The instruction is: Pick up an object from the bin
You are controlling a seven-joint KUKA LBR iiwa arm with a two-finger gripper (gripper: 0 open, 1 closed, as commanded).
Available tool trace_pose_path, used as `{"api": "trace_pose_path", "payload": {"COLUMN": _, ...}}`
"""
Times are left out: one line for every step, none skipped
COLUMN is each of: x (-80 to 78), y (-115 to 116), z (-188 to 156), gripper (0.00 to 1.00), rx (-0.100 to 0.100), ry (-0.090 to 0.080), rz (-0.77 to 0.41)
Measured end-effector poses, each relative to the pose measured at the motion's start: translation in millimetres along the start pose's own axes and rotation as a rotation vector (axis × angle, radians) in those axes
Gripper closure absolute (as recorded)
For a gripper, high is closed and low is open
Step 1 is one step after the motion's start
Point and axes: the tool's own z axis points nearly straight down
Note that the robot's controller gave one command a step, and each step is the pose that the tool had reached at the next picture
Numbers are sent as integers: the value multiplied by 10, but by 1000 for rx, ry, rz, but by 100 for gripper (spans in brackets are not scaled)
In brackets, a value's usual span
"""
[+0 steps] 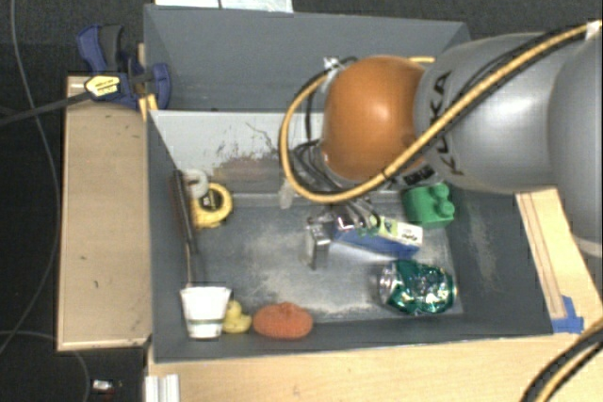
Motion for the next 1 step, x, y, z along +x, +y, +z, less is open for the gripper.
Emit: {"api": "trace_pose_path", "payload": {"x": 285, "y": -677, "z": 61, "gripper": 0, "rx": -2, "ry": -10, "rz": -37}}
